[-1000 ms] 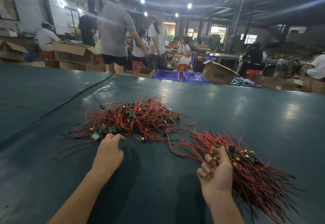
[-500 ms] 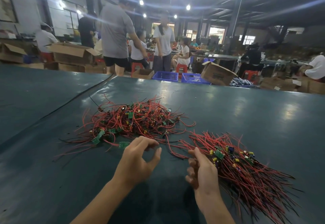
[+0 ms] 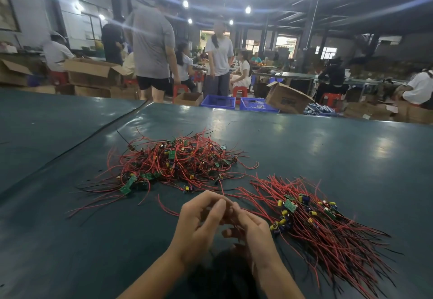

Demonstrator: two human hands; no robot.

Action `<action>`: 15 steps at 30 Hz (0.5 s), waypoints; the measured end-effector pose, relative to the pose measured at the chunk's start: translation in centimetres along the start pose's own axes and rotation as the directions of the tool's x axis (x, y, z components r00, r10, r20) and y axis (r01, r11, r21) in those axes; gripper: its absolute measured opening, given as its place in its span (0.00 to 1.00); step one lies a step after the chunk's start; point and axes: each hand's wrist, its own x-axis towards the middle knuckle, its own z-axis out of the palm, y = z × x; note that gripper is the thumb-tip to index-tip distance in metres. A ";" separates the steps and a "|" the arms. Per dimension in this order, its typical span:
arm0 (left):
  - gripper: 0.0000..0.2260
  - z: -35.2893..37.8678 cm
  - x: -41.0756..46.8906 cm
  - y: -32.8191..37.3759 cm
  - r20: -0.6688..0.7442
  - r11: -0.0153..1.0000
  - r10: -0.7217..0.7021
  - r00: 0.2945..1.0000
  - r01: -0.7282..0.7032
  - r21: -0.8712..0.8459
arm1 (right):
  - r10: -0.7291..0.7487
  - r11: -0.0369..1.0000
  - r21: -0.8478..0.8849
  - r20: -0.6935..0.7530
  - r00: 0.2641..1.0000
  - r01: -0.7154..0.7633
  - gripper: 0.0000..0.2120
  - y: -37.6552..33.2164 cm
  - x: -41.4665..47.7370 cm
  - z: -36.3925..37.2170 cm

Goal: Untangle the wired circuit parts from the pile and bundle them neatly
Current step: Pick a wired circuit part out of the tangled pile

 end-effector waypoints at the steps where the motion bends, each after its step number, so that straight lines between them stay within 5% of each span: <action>1: 0.14 -0.1 0.2 -0.1 -0.024 0.998 -0.065 0.998 0.064 -0.029 | 0.003 1.000 -0.009 -0.008 1.000 -0.003 0.13 -0.1 -0.1 0.0; 6: 0.27 -0.6 0.7 -0.4 0.034 0.935 -0.341 0.939 0.343 -0.088 | -0.034 0.997 0.068 -0.082 0.996 0.040 0.04 -0.2 -0.1 -0.3; 8: 0.31 -0.7 1.1 -0.3 0.121 0.831 -0.546 0.829 0.554 -0.043 | -0.052 0.990 0.127 -0.074 0.996 0.061 0.02 -0.2 -0.1 -0.5; 12: 0.32 -0.9 1.2 -0.7 0.244 0.495 -0.833 0.497 0.866 -0.074 | -0.106 0.971 0.217 0.008 0.994 0.102 0.07 -0.1 0.0 -0.8; 15: 0.25 -1.1 1.4 -1.0 0.267 0.390 -0.838 0.476 0.865 -0.317 | -0.127 0.962 0.252 0.087 0.988 0.102 0.10 0.1 0.0 -0.8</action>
